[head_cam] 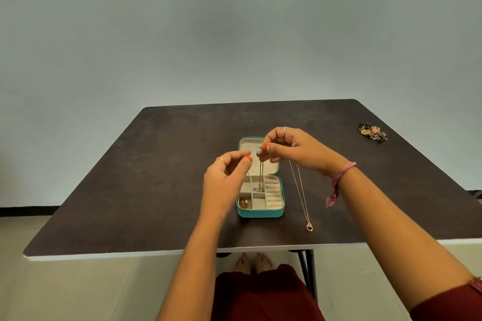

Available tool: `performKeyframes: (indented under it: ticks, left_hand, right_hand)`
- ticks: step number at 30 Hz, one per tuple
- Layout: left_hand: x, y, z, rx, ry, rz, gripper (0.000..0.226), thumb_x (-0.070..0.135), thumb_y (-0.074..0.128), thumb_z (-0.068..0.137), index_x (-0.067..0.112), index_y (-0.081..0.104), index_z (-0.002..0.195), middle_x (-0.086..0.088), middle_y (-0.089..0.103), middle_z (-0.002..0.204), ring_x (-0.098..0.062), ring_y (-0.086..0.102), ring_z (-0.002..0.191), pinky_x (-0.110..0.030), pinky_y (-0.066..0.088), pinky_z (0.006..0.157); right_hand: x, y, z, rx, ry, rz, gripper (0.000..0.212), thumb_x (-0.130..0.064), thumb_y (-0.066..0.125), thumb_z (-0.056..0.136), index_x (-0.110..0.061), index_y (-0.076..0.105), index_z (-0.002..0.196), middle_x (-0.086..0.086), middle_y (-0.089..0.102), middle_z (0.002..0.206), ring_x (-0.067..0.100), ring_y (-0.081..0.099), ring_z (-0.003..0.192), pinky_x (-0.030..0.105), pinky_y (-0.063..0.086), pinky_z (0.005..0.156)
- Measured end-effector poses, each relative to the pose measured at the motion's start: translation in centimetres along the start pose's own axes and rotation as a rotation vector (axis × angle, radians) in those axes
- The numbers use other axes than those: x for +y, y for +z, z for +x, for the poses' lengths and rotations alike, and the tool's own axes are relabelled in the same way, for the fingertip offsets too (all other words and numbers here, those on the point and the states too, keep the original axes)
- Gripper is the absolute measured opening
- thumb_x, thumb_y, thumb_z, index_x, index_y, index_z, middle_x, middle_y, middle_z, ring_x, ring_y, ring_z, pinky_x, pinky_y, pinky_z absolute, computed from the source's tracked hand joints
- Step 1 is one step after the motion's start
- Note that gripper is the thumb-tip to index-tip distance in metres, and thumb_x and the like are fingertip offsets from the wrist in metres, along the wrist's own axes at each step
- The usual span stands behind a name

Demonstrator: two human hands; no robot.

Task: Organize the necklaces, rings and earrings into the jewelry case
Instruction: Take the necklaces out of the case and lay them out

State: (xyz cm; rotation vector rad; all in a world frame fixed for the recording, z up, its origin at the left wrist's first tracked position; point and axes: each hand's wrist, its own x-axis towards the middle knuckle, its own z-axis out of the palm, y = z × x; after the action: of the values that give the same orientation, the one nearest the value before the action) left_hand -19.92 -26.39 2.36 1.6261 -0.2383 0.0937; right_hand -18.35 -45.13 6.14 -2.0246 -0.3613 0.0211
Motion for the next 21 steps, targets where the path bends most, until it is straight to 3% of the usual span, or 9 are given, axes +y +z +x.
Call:
performKeyframes:
  ticks: [5, 11, 16, 21]
  left_hand:
    - [2.1, 0.7, 0.1, -0.025, 0.067, -0.014, 0.015, 0.033, 0.071, 0.083, 0.028, 0.070, 0.096, 0.010, 0.071, 0.090, 0.001, 0.066, 0.084, -0.016, 0.055, 0.070]
    - [3.0, 0.9, 0.9, -0.019, 0.047, 0.055, 0.007, 0.030, 0.069, 0.085, 0.032, 0.067, 0.091, 0.010, 0.071, 0.086, 0.001, 0.067, 0.078, -0.015, 0.055, 0.066]
    - [4.2, 0.8, 1.3, -0.035, -0.011, 0.021, 0.010, 0.017, 0.063, 0.088, 0.016, 0.070, 0.094, -0.003, 0.073, 0.081, -0.010, 0.068, 0.072, -0.018, 0.055, 0.065]
    - [5.7, 0.5, 1.8, -0.017, -0.028, -0.060, 0.012, 0.018, 0.059, 0.090, 0.012, 0.069, 0.093, 0.001, 0.067, 0.074, -0.003, 0.061, 0.066, -0.015, 0.051, 0.061]
  right_hand:
    - [-0.5, 0.2, -0.4, 0.030, -0.021, 0.067, 0.016, -0.016, 0.056, 0.094, -0.006, 0.059, 0.106, 0.005, 0.068, 0.096, 0.010, 0.068, 0.086, 0.025, 0.056, 0.080]
    - [-1.1, 0.5, -0.8, 0.036, -0.040, 0.122, 0.012, -0.016, 0.053, 0.095, -0.011, 0.057, 0.104, 0.006, 0.064, 0.097, 0.016, 0.065, 0.093, 0.035, 0.056, 0.088]
    - [-1.5, 0.9, -1.1, 0.035, -0.034, 0.191, 0.013, -0.018, 0.054, 0.094, -0.012, 0.056, 0.106, 0.009, 0.064, 0.099, 0.022, 0.066, 0.092, 0.043, 0.055, 0.089]
    - [-1.8, 0.8, -1.3, 0.037, -0.028, 0.247, 0.023, -0.018, 0.061, 0.088, -0.012, 0.062, 0.110, 0.005, 0.067, 0.096, 0.017, 0.067, 0.084, 0.034, 0.057, 0.083]
